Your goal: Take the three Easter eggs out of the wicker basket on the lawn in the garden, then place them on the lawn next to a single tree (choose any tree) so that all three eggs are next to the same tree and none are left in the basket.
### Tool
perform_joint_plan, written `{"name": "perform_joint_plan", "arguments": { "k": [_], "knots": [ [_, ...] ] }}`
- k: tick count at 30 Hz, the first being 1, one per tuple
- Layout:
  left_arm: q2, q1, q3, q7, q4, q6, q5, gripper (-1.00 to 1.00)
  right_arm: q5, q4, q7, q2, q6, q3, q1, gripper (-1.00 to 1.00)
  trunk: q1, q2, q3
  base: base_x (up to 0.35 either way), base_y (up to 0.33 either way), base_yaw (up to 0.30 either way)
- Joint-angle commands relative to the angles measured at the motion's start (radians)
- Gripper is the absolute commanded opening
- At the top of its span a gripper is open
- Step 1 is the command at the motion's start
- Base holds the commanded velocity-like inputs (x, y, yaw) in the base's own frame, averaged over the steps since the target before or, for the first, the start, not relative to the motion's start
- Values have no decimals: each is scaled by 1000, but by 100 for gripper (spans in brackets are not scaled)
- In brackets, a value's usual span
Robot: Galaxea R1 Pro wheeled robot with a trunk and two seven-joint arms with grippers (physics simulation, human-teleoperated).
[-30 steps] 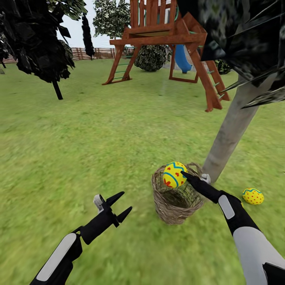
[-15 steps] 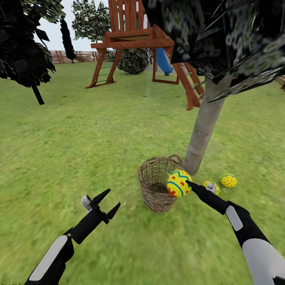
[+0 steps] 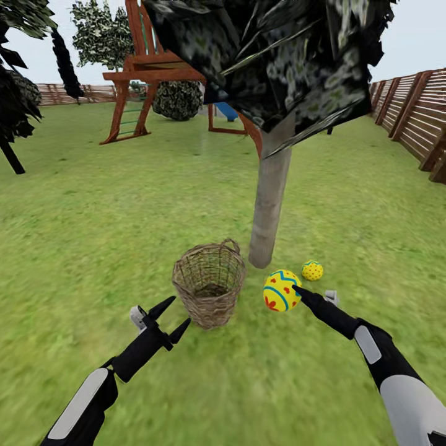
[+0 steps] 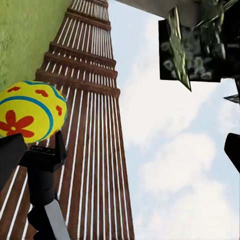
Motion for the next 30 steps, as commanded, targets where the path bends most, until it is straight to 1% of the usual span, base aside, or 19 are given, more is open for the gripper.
{"name": "perform_joint_plan", "arguments": {
  "k": [1,19,22,26,28,30],
  "knots": [
    [1,-1,-2,-3,0,2,2,100,-6,3,1,-1,8,-2,0,-100,0,0,0,0,-344,-246],
    [1,-1,-2,-3,0,2,2,100,-6,5,1,0,7,-3,0,-100,0,0,20,0,-345,-246],
    [1,-1,-2,-3,2,2,2,100,-5,3,-2,1,7,-3,0,-100,0,0,20,33,-323,-60],
    [0,-1,-1,-3,7,1,3,100,-3,2,-5,2,0,-3,0,-100,0,0,20,33,-73,-4],
    [-12,9,-4,0,18,-11,-1,100,10,13,-16,13,-11,9,1,-100,0,0,20,0,0,0],
    [-13,9,-4,1,30,-21,-1,100,22,15,-27,8,-23,20,0,-100,0,0,20,0,0,0]
  ]
}}
